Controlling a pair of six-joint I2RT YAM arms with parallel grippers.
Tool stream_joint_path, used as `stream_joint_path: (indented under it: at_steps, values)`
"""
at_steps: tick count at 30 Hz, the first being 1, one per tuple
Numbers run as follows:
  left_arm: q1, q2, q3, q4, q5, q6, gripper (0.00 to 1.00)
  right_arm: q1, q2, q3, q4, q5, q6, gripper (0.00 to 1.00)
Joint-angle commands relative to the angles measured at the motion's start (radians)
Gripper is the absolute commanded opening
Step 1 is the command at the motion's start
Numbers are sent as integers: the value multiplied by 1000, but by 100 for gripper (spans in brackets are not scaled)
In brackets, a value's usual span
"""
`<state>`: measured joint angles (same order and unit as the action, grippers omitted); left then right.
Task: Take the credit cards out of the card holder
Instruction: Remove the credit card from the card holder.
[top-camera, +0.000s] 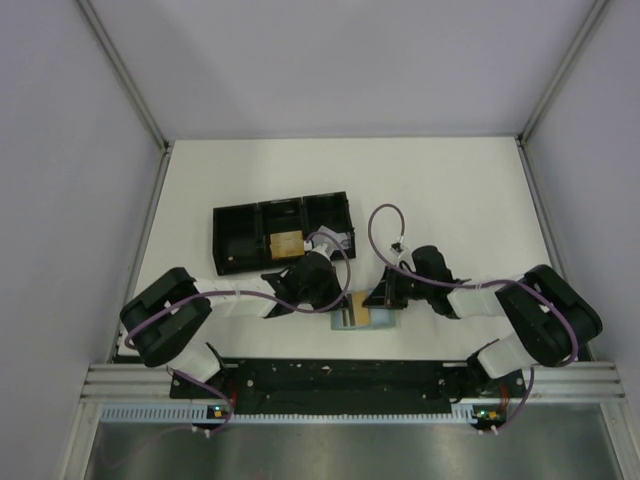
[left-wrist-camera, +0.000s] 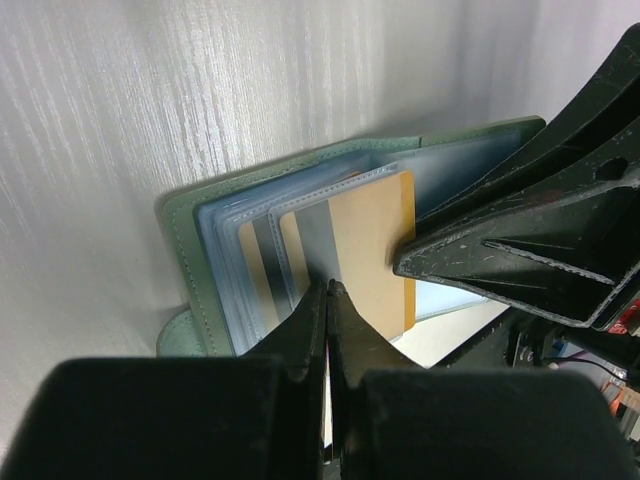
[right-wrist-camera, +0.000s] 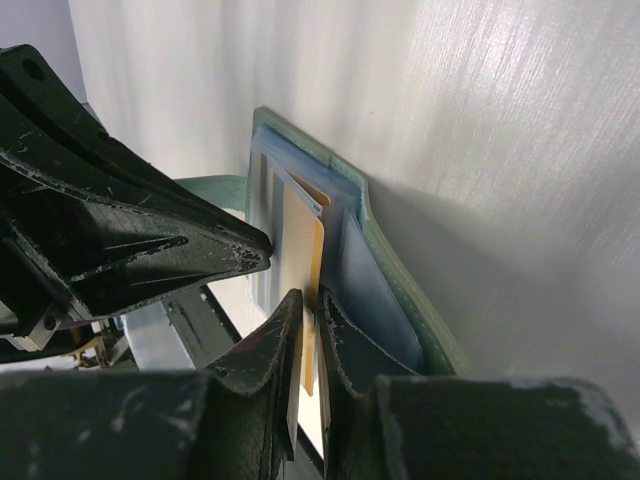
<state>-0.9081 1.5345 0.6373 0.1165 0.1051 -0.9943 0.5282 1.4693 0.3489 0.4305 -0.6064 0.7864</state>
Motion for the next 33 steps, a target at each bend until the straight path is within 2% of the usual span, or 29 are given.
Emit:
stream_joint_path:
  at_steps: [1,9,15,20,28,29,33]
  values:
    - [0,16,-2,-9,-24,-1,0,-25,13,-19,114,-53,20,10]
    - [2,6,-14,-20,-39,-1,0,-50,19,-47,191,-92,43,0]
    - [3,1,-21,-24,-47,0,0,-59,23,-51,195,-93,42,0]
    - [6,-5,-33,-25,-53,-1,0,-117,10,-64,122,-70,11,0]
    - [6,-11,-34,-26,-50,6,0,-119,6,-48,99,-85,-13,0]
    - [6,-13,-33,-29,-51,6,0,-117,8,-50,103,-92,-7,1]
    - [6,-19,-28,-29,-51,10,0,-116,23,-45,139,-116,10,22]
